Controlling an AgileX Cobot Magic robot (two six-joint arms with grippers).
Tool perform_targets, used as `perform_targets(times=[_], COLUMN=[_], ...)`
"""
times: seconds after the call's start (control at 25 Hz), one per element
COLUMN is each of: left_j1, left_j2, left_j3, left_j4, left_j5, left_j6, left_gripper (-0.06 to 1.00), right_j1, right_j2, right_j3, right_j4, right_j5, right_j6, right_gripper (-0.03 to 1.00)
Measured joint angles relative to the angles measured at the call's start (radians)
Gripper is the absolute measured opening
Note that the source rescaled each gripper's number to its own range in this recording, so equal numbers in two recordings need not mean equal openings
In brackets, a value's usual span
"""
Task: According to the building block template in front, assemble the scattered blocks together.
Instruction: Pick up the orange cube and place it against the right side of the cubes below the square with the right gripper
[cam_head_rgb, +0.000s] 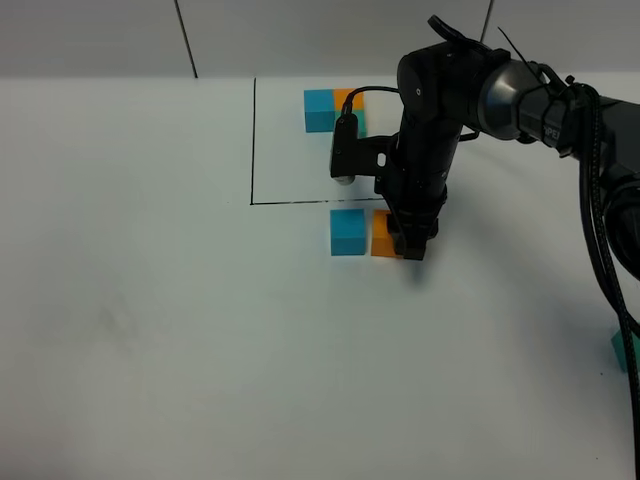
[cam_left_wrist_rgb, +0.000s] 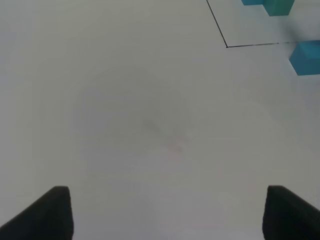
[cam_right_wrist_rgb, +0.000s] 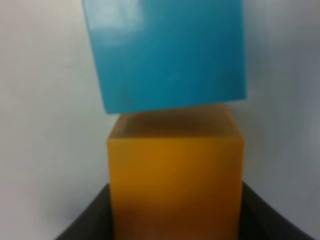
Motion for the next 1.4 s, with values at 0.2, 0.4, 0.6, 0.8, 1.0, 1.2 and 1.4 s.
perform_targets(times=[0.2, 0.4, 0.6, 0.8, 1.0, 1.2, 1.4], left_j1=[0.000, 0.000, 0.000, 0.000, 0.000, 0.000, 0.000], left_j2=[0.000, 0.000, 0.000, 0.000, 0.000, 0.000, 0.000], left_j3=[0.000, 0.000, 0.000, 0.000, 0.000, 0.000, 0.000], left_j4=[0.000, 0.000, 0.000, 0.000, 0.000, 0.000, 0.000], left_j5=[0.000, 0.000, 0.000, 0.000, 0.000, 0.000, 0.000], left_j6=[0.000, 0.000, 0.000, 0.000, 0.000, 0.000, 0.000], left_gripper=[0.68, 0.68, 0.68, 0.68, 0.68, 0.68, 0.68], right_j1=[0.010, 0.010, 0.010, 0.010, 0.010, 0.010, 0.010], right_j2=[0.000, 0.000, 0.000, 0.000, 0.000, 0.001, 0.001], right_j3=[0.000, 0.000, 0.000, 0.000, 0.000, 0.000, 0.000], right_j4=[0.001, 0.004, 0.004, 0.004, 0.003, 0.006, 0.006], right_j5=[-0.011, -0.012, -0.012, -0.013, -0.021, -0.034, -0.034], right_j6=[-0.002, -0.011, -0.019, -0.038, -0.064, -0.065, -0.066], right_gripper=[0.23, 0.23, 0.23, 0.23, 0.23, 0.23, 0.23])
